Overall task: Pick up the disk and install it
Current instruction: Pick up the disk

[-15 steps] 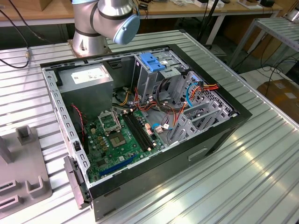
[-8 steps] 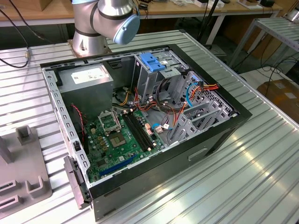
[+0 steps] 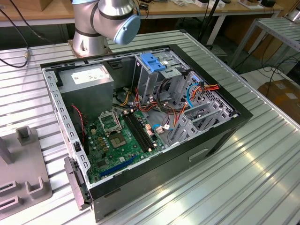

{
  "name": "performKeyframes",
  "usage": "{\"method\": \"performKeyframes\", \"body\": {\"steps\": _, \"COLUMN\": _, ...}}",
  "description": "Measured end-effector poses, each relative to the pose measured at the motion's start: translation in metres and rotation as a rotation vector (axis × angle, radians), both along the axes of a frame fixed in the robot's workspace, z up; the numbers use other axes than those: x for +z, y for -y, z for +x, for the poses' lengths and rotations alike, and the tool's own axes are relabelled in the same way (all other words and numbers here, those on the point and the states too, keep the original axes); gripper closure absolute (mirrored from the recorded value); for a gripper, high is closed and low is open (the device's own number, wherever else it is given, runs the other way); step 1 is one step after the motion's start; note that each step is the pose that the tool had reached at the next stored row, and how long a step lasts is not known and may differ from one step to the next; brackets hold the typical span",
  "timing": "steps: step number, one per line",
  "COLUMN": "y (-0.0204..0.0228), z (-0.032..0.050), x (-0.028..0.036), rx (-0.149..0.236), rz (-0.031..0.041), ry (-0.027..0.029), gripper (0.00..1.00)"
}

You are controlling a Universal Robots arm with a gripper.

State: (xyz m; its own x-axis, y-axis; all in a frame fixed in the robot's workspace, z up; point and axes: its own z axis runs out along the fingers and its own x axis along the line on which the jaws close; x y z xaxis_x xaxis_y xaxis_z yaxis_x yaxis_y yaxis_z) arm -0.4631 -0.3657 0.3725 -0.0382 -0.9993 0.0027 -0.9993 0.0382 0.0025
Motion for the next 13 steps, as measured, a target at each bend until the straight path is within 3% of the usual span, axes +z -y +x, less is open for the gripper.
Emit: {"method": "performKeyframes", "body": {"steps": 13, "y": 0.0, "z": 0.0, "x": 0.0079, "rx": 0.0, "rz": 0.0, "ry": -0.0001, "gripper": 0.63}}
